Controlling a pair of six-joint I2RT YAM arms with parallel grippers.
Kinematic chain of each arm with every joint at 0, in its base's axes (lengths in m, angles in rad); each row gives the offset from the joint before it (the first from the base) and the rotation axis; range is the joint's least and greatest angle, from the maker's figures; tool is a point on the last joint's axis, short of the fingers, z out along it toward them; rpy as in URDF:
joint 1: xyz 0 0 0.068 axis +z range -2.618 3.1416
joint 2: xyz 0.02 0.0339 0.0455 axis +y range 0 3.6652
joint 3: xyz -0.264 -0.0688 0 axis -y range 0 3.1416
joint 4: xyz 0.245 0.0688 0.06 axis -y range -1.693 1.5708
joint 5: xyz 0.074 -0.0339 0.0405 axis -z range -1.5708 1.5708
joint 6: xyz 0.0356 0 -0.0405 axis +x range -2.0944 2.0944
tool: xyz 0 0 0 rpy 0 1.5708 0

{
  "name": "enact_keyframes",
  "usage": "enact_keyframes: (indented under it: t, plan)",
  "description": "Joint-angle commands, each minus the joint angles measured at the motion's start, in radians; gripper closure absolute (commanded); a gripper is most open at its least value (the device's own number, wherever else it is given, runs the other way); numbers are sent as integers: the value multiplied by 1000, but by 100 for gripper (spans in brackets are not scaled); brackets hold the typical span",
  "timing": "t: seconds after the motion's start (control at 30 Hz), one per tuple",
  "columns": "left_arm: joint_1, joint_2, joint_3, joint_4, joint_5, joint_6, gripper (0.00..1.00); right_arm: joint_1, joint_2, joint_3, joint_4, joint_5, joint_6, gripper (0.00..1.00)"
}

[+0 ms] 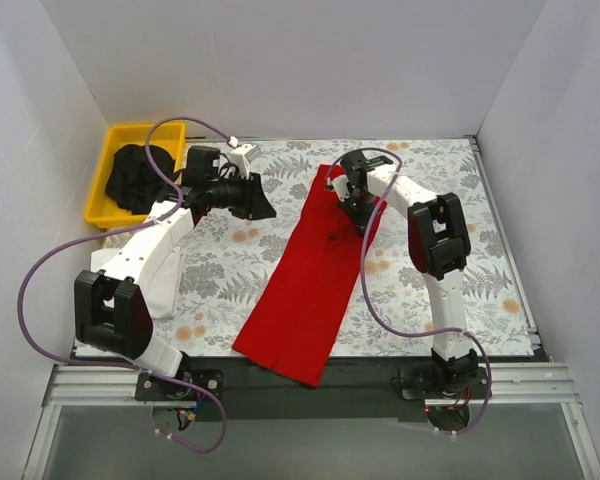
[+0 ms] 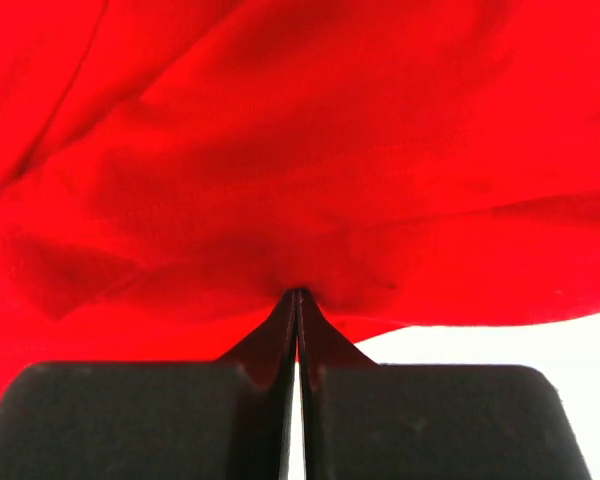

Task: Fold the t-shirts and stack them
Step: Fold the tshirt

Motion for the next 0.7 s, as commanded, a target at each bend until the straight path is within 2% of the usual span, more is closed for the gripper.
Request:
enact_keyframes:
  t: [0.0, 0.1, 0.13, 0.23, 0.33, 0.4, 0.47, 0.57, 0.67]
  plan:
    - [57, -51, -27, 13, 31, -46, 73, 34, 99, 107, 21, 124, -53, 99]
    - [95, -42, -36, 23, 19, -63, 72, 54, 205, 234, 21, 156, -71, 99]
    - [106, -26, -39, 26, 16, -70, 72, 56, 240, 354, 21, 193, -86, 99]
    - [140, 35, -27, 29, 3, -71, 72, 59, 344, 501, 81, 231, -122, 99]
    - [155, 116, 5, 26, 5, -63, 73, 60, 378, 552, 203, 244, -151, 99]
    - [157, 156, 29, 29, 5, -58, 73, 62, 365, 557, 314, 247, -174, 98]
    - [155, 213, 53, 31, 25, -60, 73, 60, 331, 546, 389, 256, -201, 92]
    - [155, 257, 99, 29, 40, -63, 70, 54, 257, 528, 417, 299, -206, 87]
    - [155, 227, 109, 51, 46, -9, 67, 40, 123, 480, 418, 268, -200, 78]
